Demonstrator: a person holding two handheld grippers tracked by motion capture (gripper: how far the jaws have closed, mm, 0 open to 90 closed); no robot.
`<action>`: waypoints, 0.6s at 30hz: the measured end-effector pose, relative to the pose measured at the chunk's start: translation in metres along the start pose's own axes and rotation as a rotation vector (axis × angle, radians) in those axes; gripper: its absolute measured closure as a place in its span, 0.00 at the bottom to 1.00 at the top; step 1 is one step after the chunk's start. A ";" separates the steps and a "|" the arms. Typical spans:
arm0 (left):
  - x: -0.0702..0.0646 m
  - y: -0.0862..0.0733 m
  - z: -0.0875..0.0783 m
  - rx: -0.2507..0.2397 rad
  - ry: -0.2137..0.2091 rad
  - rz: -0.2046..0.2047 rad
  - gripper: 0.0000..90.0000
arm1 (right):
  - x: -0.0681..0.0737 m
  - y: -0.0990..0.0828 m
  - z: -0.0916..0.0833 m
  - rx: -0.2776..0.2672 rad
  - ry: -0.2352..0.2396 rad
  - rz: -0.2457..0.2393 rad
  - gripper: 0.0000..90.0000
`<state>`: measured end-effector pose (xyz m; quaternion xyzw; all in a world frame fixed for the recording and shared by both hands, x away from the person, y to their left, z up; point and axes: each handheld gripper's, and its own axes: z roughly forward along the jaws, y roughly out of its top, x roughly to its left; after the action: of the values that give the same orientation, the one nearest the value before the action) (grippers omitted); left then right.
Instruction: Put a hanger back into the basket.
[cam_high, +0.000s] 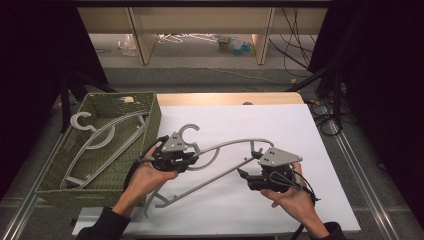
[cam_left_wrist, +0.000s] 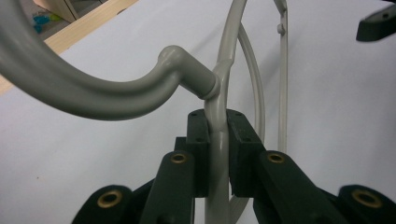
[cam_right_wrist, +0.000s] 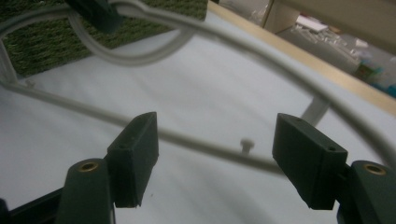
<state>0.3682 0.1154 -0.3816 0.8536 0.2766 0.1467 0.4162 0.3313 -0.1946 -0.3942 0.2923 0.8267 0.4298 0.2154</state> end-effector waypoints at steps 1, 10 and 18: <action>0.002 0.000 -0.001 -0.005 -0.007 -0.002 0.89 | -0.001 -0.004 0.000 -0.001 0.004 0.017 0.35; 0.006 -0.001 -0.019 -0.077 -0.043 -0.104 0.89 | -0.007 -0.020 0.002 0.007 0.001 0.086 0.31; -0.002 0.003 -0.050 -0.125 -0.070 -0.139 0.89 | -0.005 -0.026 -0.001 -0.015 0.005 0.094 0.30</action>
<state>0.3435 0.1445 -0.3486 0.8095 0.3107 0.1046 0.4871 0.3266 -0.2105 -0.4147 0.3280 0.8095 0.4462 0.1951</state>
